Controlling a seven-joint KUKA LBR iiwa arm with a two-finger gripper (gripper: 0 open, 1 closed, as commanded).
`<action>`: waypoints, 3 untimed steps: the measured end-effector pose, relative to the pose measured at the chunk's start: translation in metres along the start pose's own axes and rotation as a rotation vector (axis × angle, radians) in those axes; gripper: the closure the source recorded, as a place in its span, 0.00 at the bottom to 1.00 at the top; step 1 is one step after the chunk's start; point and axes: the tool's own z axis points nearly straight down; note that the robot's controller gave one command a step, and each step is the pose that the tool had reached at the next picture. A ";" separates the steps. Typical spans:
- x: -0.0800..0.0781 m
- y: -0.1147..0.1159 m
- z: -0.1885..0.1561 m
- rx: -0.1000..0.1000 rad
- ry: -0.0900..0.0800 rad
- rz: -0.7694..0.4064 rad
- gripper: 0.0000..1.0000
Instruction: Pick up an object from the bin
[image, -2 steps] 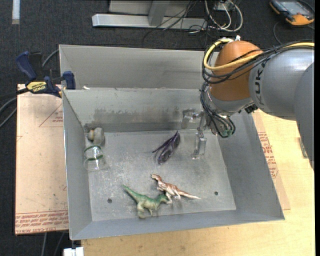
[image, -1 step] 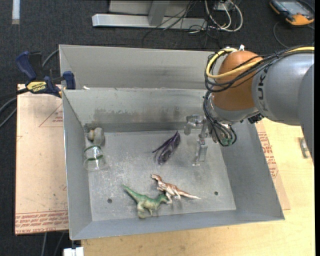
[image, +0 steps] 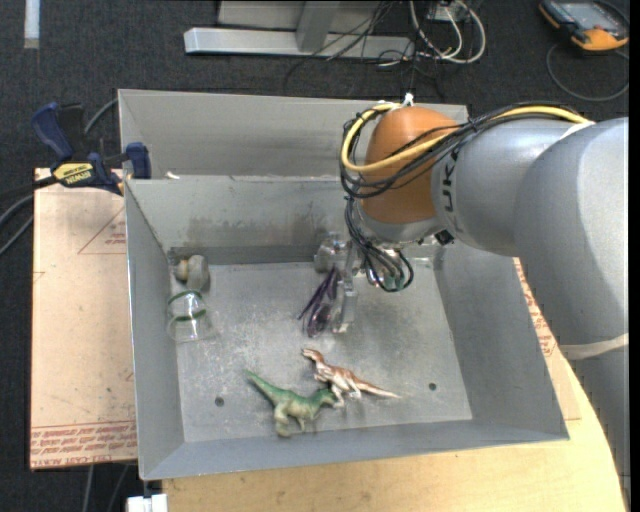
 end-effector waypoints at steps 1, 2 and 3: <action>0.065 -0.004 0.002 0.006 -0.009 0.018 0.00; 0.021 0.038 0.001 -0.001 -0.005 -0.863 1.00; 0.021 0.037 0.001 -0.002 -0.005 -0.862 1.00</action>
Offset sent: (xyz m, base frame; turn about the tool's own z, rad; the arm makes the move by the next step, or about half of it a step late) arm -0.0242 0.0351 -0.0016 -0.8663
